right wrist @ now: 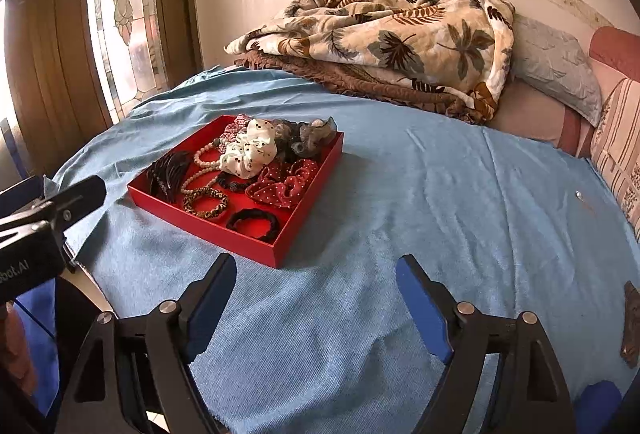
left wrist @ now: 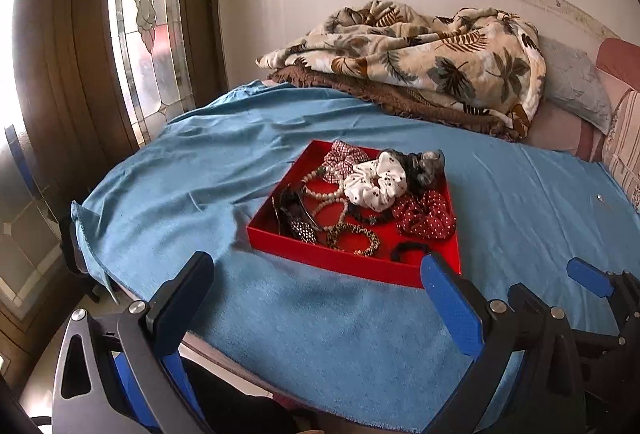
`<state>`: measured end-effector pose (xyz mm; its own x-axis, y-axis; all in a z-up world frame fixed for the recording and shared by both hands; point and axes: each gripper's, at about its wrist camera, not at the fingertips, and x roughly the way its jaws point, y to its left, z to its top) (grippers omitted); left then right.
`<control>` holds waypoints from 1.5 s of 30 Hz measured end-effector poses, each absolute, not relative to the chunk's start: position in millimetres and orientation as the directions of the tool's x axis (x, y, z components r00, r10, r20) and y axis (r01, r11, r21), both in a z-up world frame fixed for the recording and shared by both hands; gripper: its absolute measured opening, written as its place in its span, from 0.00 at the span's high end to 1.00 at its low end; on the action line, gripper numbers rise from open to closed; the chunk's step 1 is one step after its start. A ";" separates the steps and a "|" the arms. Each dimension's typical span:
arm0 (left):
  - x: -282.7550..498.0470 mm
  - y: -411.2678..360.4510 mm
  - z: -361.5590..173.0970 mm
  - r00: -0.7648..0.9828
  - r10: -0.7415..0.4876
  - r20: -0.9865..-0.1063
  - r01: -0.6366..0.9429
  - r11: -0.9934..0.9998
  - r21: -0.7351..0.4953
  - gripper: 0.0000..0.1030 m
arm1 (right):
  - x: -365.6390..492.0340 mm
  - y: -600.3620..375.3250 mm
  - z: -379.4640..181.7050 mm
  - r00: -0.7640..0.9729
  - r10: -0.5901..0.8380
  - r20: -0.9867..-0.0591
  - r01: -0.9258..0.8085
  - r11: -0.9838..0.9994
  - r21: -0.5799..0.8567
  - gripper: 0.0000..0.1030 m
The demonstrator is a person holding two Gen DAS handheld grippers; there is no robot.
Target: Organize jewelry
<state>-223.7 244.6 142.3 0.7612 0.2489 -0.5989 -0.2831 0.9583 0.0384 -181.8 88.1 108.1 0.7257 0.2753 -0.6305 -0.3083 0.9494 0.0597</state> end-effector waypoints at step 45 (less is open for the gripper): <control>-211.2 251.9 116.6 0.699 0.202 -0.686 -0.282 0.959 -0.005 0.00 | -178.8 88.7 92.7 0.702 0.265 -0.661 -0.308 0.950 0.054 0.15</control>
<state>-211.2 251.9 116.6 0.6992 0.2016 -0.6860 -0.2819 0.9594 -0.0054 -178.8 88.7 92.7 0.7019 0.2652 -0.6611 -0.3083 0.9498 0.0536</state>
